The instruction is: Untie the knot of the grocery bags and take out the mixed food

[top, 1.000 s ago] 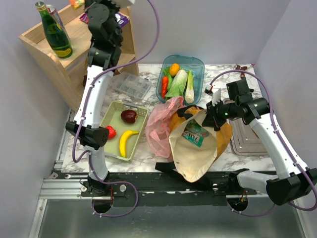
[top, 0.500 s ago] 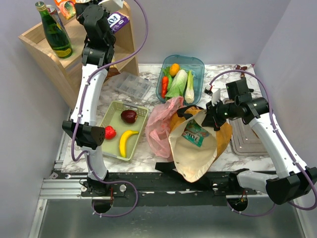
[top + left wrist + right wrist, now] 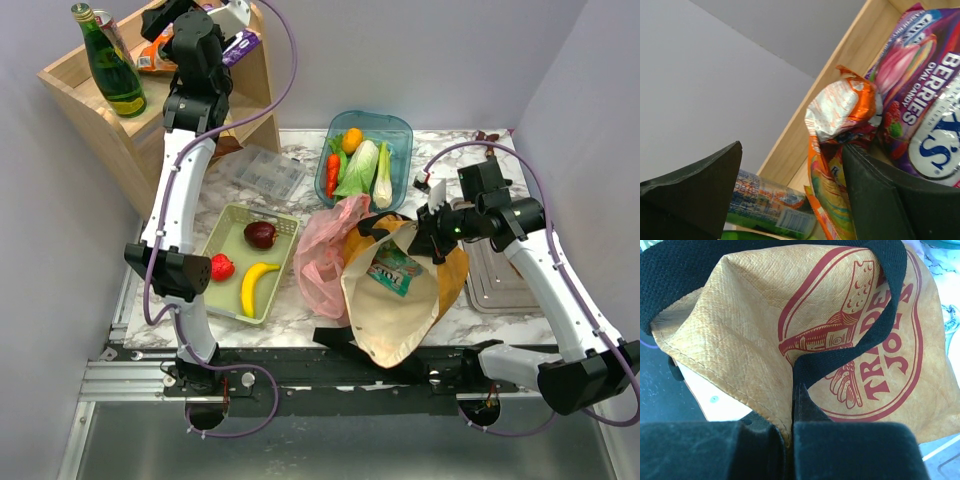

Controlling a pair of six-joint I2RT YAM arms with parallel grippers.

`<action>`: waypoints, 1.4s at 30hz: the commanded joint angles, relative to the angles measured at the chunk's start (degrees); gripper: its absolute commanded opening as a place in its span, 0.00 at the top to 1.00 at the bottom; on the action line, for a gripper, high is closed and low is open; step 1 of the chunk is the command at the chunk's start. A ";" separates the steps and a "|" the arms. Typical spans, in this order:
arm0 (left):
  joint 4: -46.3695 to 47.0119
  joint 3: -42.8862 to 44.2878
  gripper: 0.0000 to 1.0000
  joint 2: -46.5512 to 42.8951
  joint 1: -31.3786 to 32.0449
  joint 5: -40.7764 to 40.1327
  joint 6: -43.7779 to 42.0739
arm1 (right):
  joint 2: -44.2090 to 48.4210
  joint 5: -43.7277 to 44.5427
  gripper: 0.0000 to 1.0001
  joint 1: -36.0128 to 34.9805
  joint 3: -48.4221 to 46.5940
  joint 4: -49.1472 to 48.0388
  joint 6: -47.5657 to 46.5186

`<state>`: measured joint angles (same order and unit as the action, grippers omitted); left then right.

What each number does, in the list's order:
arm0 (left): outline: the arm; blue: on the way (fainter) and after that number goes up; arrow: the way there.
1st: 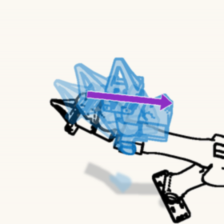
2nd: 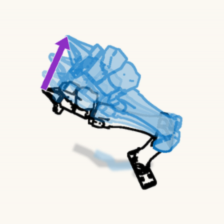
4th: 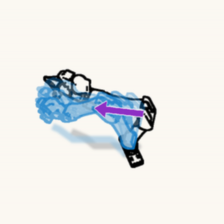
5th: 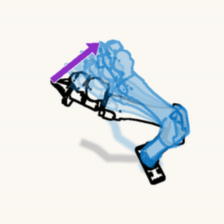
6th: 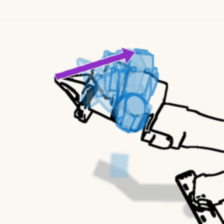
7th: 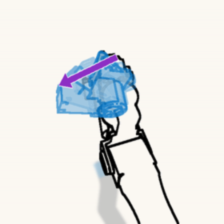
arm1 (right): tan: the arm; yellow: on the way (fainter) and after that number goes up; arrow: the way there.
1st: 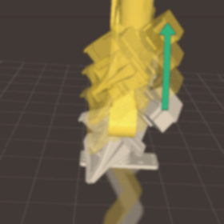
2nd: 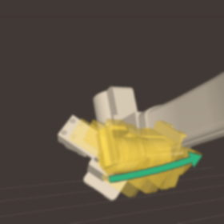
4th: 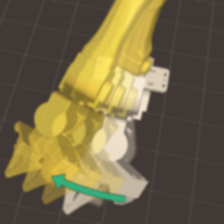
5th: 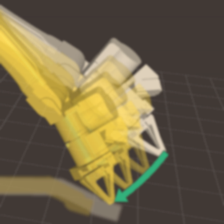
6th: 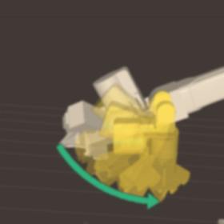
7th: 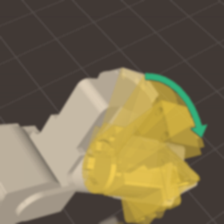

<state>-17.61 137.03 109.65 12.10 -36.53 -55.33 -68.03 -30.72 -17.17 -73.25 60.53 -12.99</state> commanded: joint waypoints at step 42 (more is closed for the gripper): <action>-0.73 -63.80 0.42 -14.14 49.77 53.24 -2.70 | -6.76 -0.33 0.99 1.52 -3.64 -0.62 2.36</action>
<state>-25.82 68.18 85.95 61.19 25.61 -58.08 -74.83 -30.72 -15.92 -77.73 60.49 -10.52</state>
